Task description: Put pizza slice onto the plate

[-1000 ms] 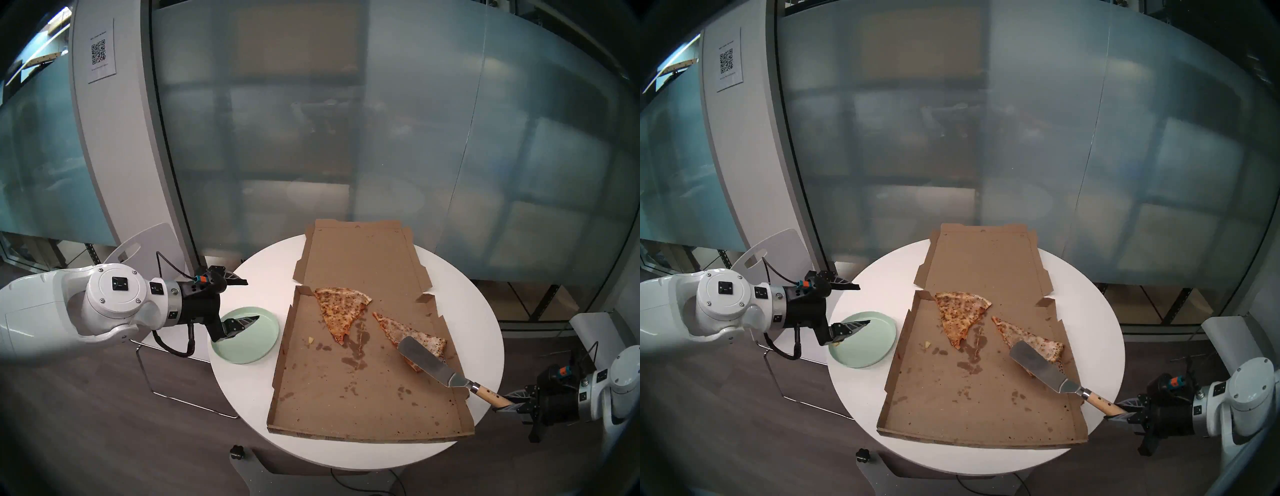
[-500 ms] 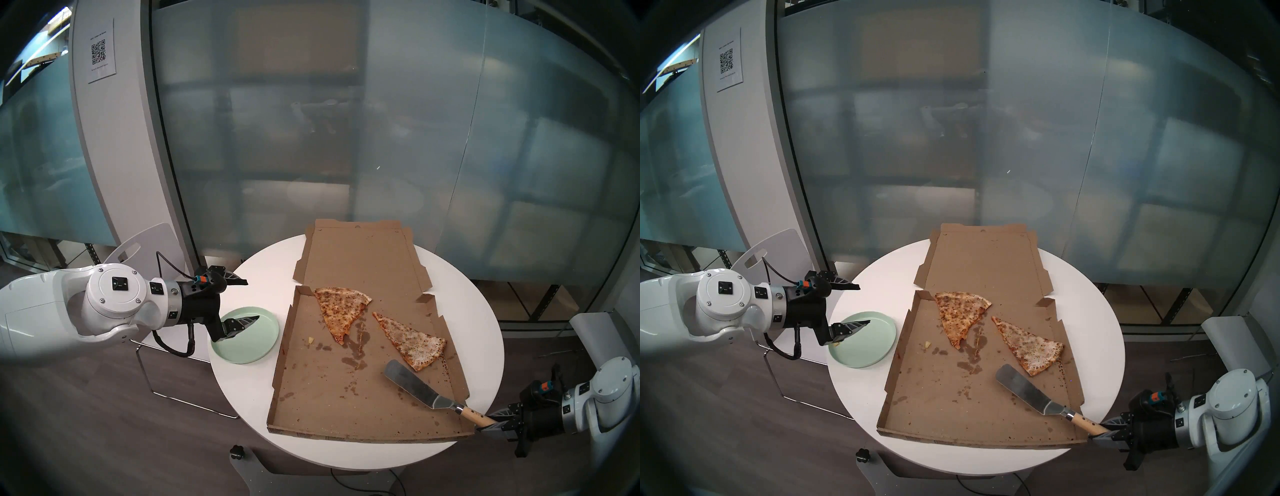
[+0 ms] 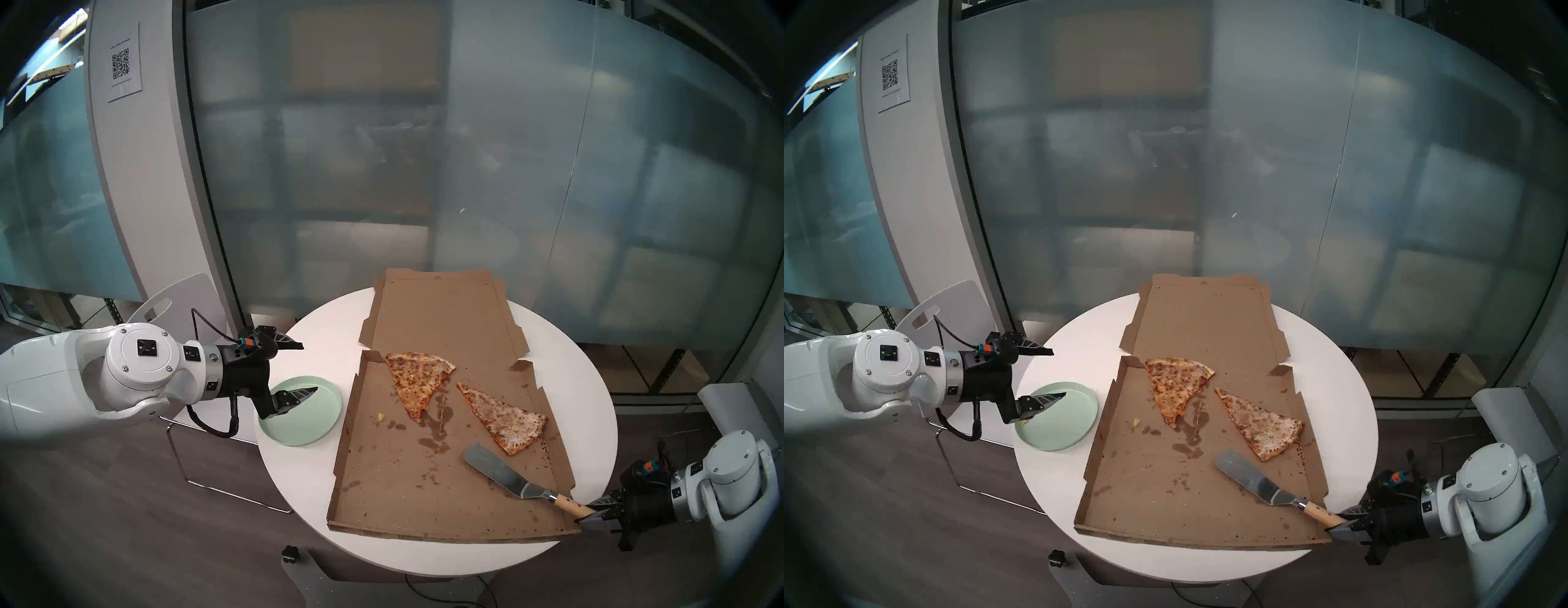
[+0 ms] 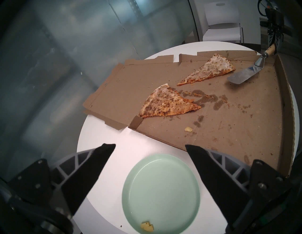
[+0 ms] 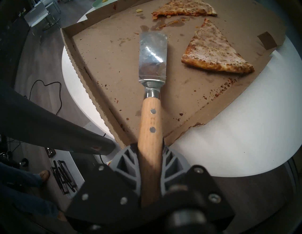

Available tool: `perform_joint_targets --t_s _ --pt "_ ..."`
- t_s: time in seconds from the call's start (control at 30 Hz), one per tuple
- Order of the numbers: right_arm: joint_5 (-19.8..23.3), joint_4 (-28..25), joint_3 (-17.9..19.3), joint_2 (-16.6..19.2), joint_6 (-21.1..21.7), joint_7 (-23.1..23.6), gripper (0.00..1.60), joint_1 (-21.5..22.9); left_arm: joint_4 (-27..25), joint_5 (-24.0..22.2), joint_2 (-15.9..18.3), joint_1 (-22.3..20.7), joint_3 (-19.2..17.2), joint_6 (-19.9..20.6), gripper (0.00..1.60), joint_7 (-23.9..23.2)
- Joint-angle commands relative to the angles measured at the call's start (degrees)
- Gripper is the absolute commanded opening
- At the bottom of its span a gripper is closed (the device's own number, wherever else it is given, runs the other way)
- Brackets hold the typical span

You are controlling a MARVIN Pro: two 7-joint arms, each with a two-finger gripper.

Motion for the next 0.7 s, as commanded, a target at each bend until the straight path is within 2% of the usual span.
perform_joint_targets --t_s 0.0,0.27,0.47,0.67 --pt "-0.48 -0.83 -1.02 2.84 1.43 0.80 0.00 1.56 -0.05 1.06 -1.09 -1.08 -0.93 0.22 1.60 -0.30" --pt "-0.49 -0.96 -1.56 5.16 3.07 -0.17 0.00 1.73 0.17 2.32 -1.70 -1.37 -0.89 -0.10 1.60 -2.98" --pt "-0.37 -0.85 -2.16 6.23 4.11 -1.34 0.00 1.63 1.28 4.22 -4.03 -1.91 -0.84 1.02 1.60 -7.12" --pt "-1.15 -1.05 -3.41 7.01 5.82 -3.81 0.00 0.95 1.69 5.50 -5.82 -2.00 -0.82 1.07 1.60 -8.43"
